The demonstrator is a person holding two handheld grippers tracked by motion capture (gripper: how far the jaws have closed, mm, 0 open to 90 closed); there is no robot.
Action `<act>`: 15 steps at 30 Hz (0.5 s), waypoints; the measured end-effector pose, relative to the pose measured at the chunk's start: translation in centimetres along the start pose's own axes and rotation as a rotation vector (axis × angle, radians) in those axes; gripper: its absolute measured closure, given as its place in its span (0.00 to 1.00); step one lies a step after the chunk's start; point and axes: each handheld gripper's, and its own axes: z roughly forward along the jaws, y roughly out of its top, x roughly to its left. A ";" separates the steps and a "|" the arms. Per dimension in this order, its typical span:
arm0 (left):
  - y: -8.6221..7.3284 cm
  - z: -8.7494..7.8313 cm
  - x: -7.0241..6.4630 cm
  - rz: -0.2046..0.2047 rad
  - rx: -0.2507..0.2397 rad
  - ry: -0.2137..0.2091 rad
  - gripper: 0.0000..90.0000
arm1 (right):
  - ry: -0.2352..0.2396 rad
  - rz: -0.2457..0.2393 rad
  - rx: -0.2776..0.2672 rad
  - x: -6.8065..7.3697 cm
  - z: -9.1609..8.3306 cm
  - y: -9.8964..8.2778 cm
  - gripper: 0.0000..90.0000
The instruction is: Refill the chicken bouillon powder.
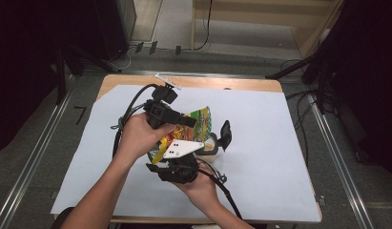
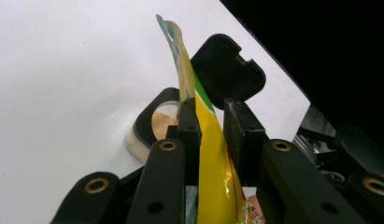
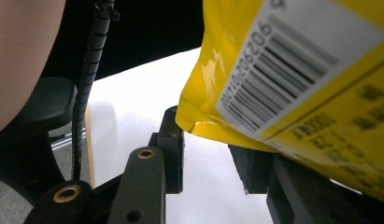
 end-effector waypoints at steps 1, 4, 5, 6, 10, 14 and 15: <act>0.0 0.0 0.0 -0.003 -0.002 -0.002 0.87 | 0.000 0.000 0.001 0.0 0.0 0.0 0.75; 0.0 0.0 0.0 -0.001 -0.002 -0.002 0.87 | 0.000 0.001 0.001 0.0 0.0 0.0 0.75; 0.0 0.0 0.0 -0.001 -0.002 -0.001 0.87 | 0.000 0.000 0.000 0.0 0.0 0.0 0.75; 0.0 0.0 0.0 -0.001 -0.002 -0.001 0.87 | 0.000 0.000 0.000 0.0 0.0 0.0 0.75; 0.0 0.0 -0.1 0.001 0.001 0.000 0.87 | 0.000 0.001 0.000 0.0 0.0 0.0 0.75; 0.0 0.0 -0.1 0.001 -0.001 0.000 0.86 | 0.000 0.003 0.000 0.0 0.0 0.0 0.75; 0.0 0.0 -0.1 0.000 -0.002 0.002 0.87 | 0.000 0.002 0.000 0.0 0.0 0.0 0.76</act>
